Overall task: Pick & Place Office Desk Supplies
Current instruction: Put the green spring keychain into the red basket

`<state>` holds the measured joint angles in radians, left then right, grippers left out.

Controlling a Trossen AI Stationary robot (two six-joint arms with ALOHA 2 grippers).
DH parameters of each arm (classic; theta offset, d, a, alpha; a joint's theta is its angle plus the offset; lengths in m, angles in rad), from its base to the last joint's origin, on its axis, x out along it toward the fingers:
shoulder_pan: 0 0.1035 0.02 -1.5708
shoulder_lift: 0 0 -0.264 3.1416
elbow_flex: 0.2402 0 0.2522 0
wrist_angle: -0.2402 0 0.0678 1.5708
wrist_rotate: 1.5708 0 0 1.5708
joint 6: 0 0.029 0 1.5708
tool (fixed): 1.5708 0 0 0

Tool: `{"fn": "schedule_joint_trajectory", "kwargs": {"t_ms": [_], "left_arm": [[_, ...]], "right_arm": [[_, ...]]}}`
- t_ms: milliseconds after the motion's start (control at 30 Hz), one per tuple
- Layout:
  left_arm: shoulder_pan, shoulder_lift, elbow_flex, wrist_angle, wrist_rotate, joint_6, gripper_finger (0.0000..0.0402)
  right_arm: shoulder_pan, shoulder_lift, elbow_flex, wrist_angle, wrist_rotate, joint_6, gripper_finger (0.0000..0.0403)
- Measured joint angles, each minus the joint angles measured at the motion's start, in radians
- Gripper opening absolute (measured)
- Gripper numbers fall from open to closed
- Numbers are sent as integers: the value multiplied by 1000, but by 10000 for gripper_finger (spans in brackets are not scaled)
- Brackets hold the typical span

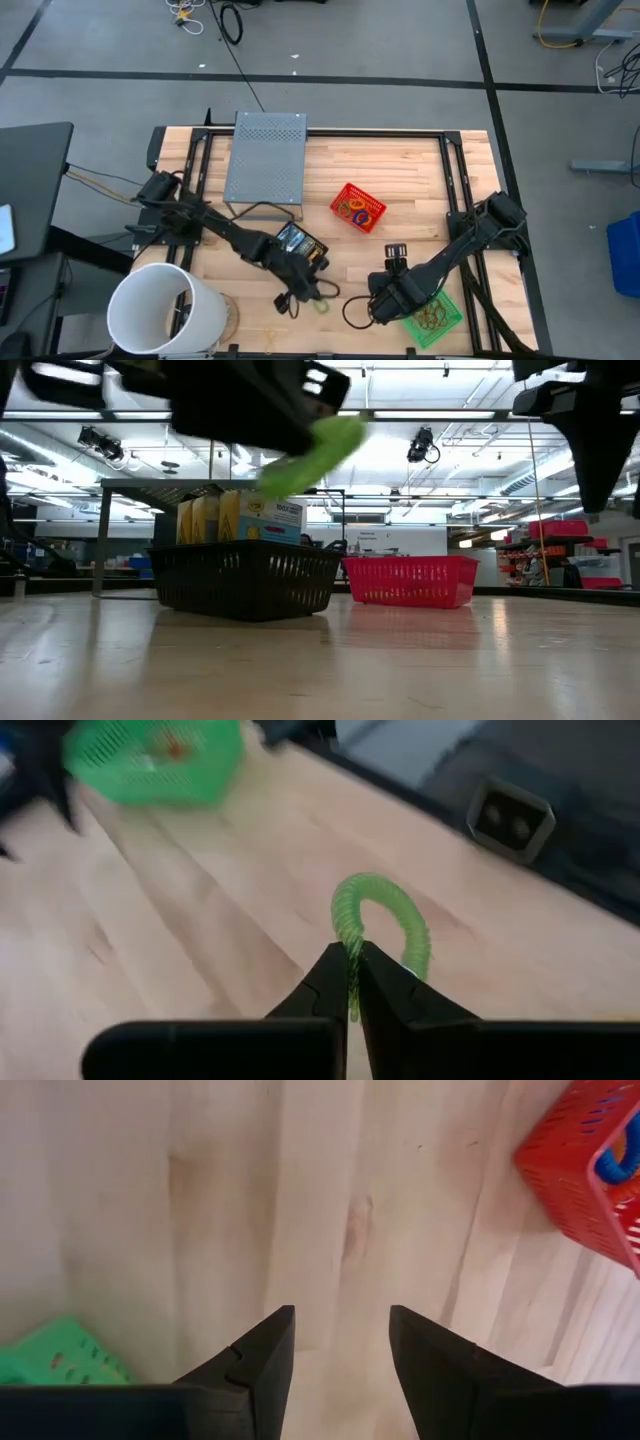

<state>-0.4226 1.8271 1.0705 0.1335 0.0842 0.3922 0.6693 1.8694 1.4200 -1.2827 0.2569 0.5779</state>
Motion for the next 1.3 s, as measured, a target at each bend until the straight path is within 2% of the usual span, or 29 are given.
{"fn": "schedule_joint_trajectory", "kwargs": {"t_ms": [400,500,700,833,1033,1167,1300], "left_arm": [[248,-1,-95,423,268,-42,11],[317,-1,-95,474,252,-71,11],[447,0,-94,529,138,-127,11],[511,30,-79,522,125,-164,11],[550,100,-25,484,122,-210,11],[550,123,18,368,69,-201,13],[549,126,38,289,73,-188,60]], "right_arm": [[70,0,0,67,10,43,172],[74,0,0,86,16,42,172],[74,0,0,94,20,45,172],[74,0,0,108,20,46,172],[74,0,0,112,19,46,172],[74,0,0,112,19,46,172],[74,0,0,111,18,55,172]]}}
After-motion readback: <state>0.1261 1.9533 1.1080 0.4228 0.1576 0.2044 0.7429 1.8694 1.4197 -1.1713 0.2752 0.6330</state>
